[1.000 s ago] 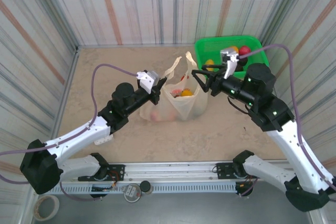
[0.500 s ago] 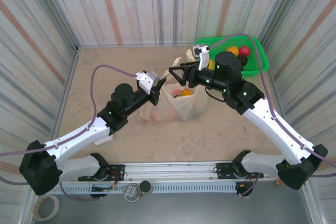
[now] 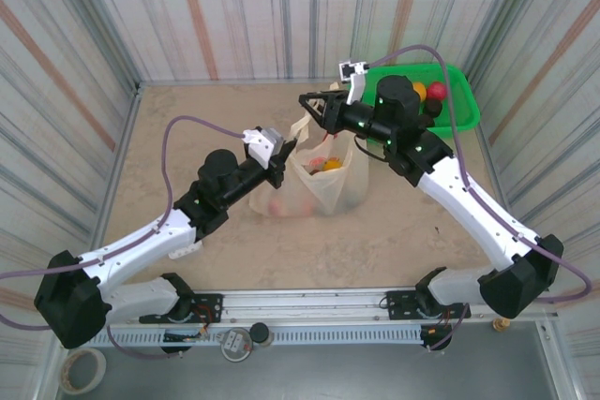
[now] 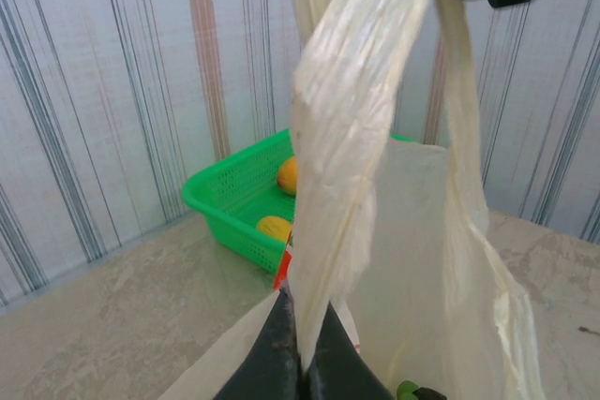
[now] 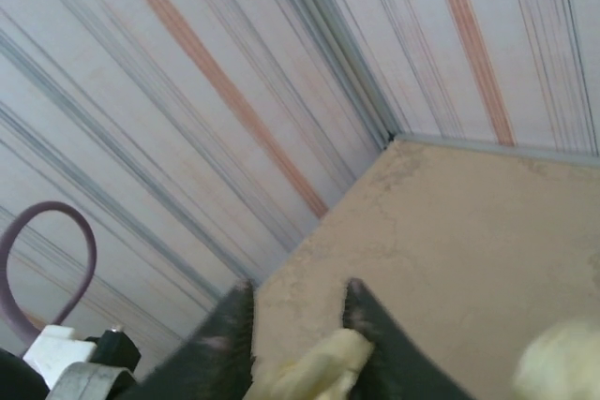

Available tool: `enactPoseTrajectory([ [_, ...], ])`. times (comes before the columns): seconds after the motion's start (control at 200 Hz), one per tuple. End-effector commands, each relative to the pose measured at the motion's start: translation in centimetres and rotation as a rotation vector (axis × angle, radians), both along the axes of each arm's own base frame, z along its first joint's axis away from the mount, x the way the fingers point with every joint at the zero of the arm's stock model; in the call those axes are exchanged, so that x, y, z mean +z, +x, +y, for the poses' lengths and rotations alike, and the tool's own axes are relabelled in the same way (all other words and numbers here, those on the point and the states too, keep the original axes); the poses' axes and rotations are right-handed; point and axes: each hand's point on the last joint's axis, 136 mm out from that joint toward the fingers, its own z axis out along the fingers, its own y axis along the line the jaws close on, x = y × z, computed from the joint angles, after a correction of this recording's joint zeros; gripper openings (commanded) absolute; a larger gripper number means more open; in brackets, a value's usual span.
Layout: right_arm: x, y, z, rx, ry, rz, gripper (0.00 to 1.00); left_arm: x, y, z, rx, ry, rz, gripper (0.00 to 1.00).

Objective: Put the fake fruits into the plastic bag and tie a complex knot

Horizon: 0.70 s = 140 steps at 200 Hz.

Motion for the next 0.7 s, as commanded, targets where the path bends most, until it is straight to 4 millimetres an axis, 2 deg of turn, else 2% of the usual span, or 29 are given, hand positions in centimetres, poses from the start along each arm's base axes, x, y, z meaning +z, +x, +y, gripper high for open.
enactPoseTrajectory([
  [0.0,2.6,-0.4,0.1,0.052,0.054,-0.055,0.14,1.1,-0.9,-0.3,-0.021,0.032,-0.044,0.29],
  [0.07,3.3,-0.6,0.3,0.085,0.051,-0.073,0.08,1.8,-1.4,-0.2,-0.006,0.054,-0.069,0.58],
  [0.13,3.9,-0.8,0.6,0.117,0.053,-0.091,0.07,2.4,-1.9,-0.1,-0.025,0.056,-0.076,0.67],
  [0.24,4.3,-1.0,1.1,0.159,0.054,-0.108,0.07,3.0,-1.8,0.7,-0.013,0.04,-0.048,0.73],
  [0.391,4.4,-1.1,1.5,0.181,0.061,-0.107,0.07,3.3,0.1,2.0,0.035,-0.018,-0.01,0.79],
  [0.506,4.4,-1.2,1.7,0.182,0.068,-0.106,0.07,4.2,1.3,1.8,0.008,-0.089,0.026,0.82],
  [0.606,4.4,-1.2,1.7,0.179,0.068,-0.107,0.07,5.2,0.5,0.5,-0.097,-0.122,0.001,0.89],
  [0.696,4.6,-1.3,1.7,0.179,0.069,-0.113,0.07,6.0,-0.6,0.1,-0.158,-0.138,-0.066,0.9],
])
